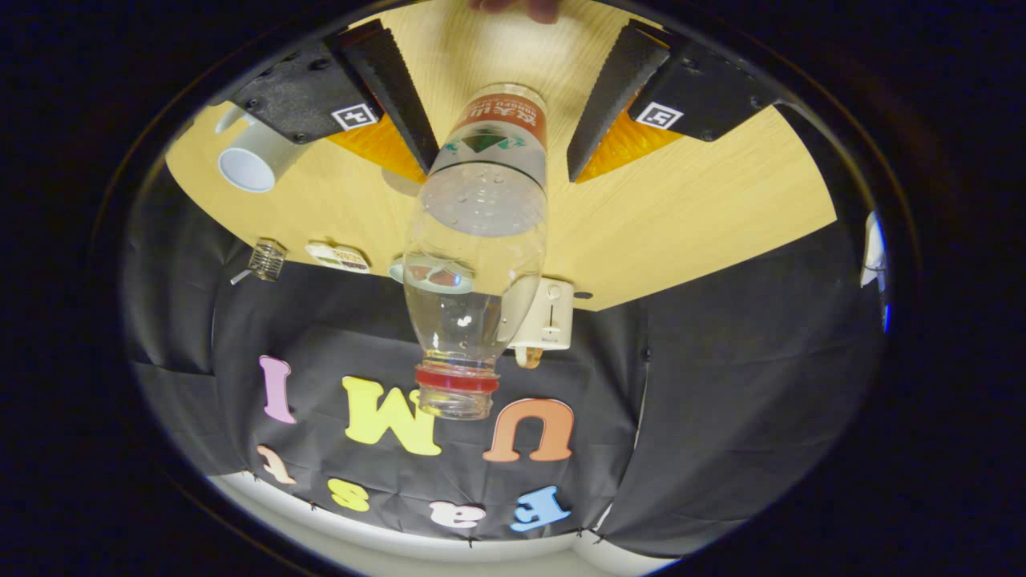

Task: Take the bottle from table, then pour the juice into the cup, finally place the bottle on the coaster

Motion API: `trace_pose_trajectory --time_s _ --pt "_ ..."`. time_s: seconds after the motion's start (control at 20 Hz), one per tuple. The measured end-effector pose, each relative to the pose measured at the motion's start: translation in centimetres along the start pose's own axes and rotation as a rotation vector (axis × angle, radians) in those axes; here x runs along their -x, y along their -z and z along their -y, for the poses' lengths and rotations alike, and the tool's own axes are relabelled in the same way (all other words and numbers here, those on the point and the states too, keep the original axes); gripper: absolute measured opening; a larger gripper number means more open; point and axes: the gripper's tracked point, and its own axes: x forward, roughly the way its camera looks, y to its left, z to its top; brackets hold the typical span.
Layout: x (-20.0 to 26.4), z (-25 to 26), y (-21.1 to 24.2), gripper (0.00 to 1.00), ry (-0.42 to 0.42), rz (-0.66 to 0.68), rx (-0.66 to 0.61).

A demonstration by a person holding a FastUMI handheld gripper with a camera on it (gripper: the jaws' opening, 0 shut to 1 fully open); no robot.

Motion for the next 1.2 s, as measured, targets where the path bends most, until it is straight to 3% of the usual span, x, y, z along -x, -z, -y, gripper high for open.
trace_pose_trajectory --time_s 0.35,0.55,0.75,1.0,1.2 --pt "-0.1 -0.4 0.0 1.00 -0.016 -0.009 0.033" --pt "0.6 -0.4 -0.3 0.96 -0.022 -0.001 0.032" --pt "1.2 -0.8 -0.5 0.85 -0.036 -0.005 0.036" --pt "3.2 -2.4 -2.6 0.80 -0.067 0.026 0.072" --pt "4.4 -3.0 -3.2 0.79 -0.096 0.020 0.028"
